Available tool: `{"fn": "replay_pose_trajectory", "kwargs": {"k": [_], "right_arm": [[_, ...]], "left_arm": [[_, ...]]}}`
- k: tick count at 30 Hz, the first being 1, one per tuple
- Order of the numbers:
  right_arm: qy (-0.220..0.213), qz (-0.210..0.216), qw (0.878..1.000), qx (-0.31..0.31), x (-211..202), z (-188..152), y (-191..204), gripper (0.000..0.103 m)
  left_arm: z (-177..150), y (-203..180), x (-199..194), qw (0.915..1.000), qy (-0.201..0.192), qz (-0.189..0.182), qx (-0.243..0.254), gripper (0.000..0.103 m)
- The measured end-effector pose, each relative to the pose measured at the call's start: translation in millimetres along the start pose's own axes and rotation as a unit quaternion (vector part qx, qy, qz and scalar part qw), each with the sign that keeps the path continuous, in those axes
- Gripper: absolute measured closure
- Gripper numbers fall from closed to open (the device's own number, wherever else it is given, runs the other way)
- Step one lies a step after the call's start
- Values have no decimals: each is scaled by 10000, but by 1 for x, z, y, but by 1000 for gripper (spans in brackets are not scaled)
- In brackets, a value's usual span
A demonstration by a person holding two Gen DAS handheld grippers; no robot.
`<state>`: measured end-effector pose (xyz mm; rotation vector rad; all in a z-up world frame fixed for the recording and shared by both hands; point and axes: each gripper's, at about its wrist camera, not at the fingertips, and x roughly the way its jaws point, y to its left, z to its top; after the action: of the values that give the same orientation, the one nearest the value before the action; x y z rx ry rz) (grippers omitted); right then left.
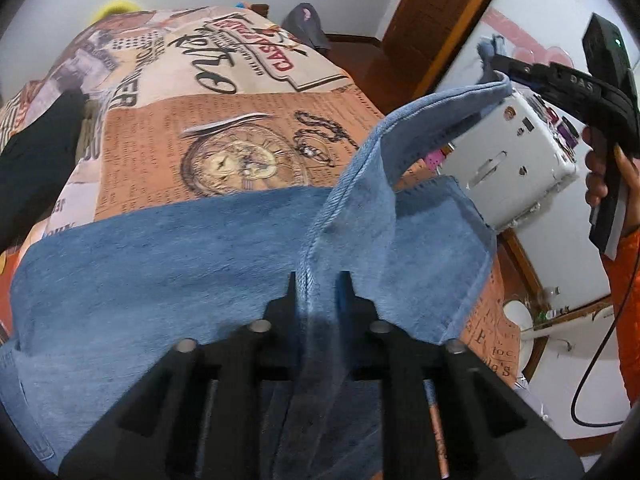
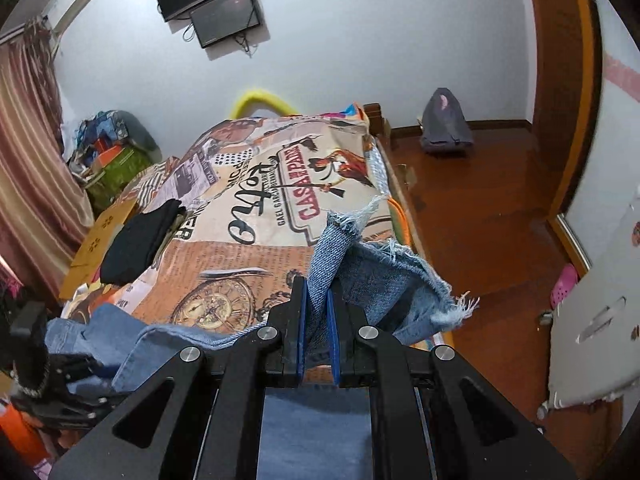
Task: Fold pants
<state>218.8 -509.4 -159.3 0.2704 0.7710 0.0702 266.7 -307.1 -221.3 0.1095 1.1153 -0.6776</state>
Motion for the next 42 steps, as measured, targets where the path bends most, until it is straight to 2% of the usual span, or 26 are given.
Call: {"fn": "replay_pose_trajectory", "kwargs": {"k": [3, 6, 10, 14, 17, 20, 23, 27, 28, 34, 42], "right_arm": [[-29, 34, 10000, 56, 0, 5, -5, 95], [-110, 77, 9999, 14, -2, 10, -4, 95], [-428, 171, 9989, -39, -15, 26, -3, 95], [-694, 221, 9973, -79, -33, 34, -8, 95], [-664, 169, 9976, -57, -39, 25, -18, 95], [-406, 45, 9992, 42, -33, 2, -36, 95], [-30, -40, 9994, 331, -24, -37, -62, 95], [291, -83, 9972, 691, -20, -80, -85, 95], [401, -61, 9952, 886, -19, -101, -92, 95], [533, -76, 9912, 1209, -17, -138, -102, 95], [606, -120, 9867, 1506, -17, -172, -108, 95]], "left_arm": [[4, -10, -17, 9992, -297, 149, 200, 99], [11, -17, -40, 9972, -642, 267, 279, 100], [17, -37, -67, 9917, -1067, 508, 500, 100], [10, -60, -67, 9893, -1085, 569, 792, 100], [-1, -71, -53, 9895, -944, 583, 927, 100], [-12, -76, -32, 9925, -660, 492, 903, 100], [-25, -75, -14, 9953, -366, 382, 810, 100], [-38, -76, -4, 9966, -207, 332, 723, 100], [-41, -76, -2, 9968, -175, 325, 703, 100], [-53, -80, 8, 9960, -68, 452, 764, 98], [-58, -84, 6, 9952, -99, 535, 813, 96]]}}
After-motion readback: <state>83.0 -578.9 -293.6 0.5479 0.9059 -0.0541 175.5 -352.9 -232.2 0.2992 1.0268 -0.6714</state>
